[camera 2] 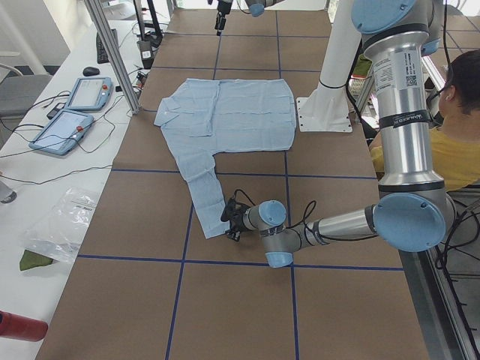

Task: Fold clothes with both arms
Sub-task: 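Close the left gripper on the sleeve cuff and lift it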

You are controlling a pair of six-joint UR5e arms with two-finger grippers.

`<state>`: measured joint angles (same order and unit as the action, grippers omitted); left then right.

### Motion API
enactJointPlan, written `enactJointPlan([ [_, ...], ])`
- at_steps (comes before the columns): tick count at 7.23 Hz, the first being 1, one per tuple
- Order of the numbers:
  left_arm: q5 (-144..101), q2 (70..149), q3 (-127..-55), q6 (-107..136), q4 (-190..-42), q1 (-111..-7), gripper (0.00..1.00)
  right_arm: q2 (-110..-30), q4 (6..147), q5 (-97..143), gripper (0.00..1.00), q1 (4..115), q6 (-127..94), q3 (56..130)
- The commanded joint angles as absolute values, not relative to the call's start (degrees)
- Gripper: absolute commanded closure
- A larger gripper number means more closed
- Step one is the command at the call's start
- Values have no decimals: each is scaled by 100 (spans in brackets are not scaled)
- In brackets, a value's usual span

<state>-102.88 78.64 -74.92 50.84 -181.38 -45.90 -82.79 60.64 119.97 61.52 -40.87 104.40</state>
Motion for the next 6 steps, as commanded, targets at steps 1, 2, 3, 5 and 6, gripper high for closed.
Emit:
enactJointPlan([
  [1,-10318,7866,-7532,5080,-18141,-4588,100,-8279,6064,11997,0,6152,-4087,10441],
  [2,-10353,7901,-7541,5071,-18141,-4605,100,-8279,6064,11997,0,6152,-4087,10441],
  [3,-10362,7927,-7532,5080,-18141,-4597,100,-8279,6064,11997,0,6152,-4087,10441],
  [5,-10388,7972,-7558,5071,-18149,-4631,100,-8279,6064,11997,0,6152,-4096,10450],
  [6,-10502,8050,-7619,5071,-18210,-4701,100,-8279,6064,11997,0,6152,-4096,10450],
])
